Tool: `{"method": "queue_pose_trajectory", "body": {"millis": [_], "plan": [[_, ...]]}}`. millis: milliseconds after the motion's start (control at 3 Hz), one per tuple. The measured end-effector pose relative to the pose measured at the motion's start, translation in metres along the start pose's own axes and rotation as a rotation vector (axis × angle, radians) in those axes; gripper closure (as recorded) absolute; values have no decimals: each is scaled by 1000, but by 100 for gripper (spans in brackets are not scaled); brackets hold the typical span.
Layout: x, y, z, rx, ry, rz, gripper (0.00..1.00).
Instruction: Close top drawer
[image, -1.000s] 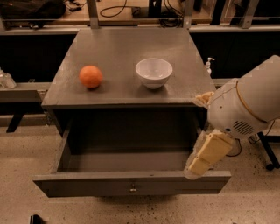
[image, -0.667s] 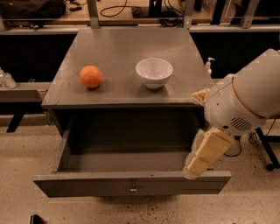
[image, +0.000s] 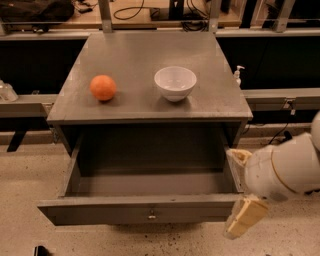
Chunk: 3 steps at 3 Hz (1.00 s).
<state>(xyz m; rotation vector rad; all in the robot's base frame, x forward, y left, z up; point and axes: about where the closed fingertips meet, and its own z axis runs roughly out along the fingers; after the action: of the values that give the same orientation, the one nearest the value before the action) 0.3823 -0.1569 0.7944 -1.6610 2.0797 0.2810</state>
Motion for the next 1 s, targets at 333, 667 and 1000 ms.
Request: {"method": "queue_pose_trajectory", "body": {"millis": [333,667,1000], "plan": [[30,8,35,62,-96,-10,4],[21,9,49,126,-194,-83,22],[0,16,65,130,-267,-198,53]]}}
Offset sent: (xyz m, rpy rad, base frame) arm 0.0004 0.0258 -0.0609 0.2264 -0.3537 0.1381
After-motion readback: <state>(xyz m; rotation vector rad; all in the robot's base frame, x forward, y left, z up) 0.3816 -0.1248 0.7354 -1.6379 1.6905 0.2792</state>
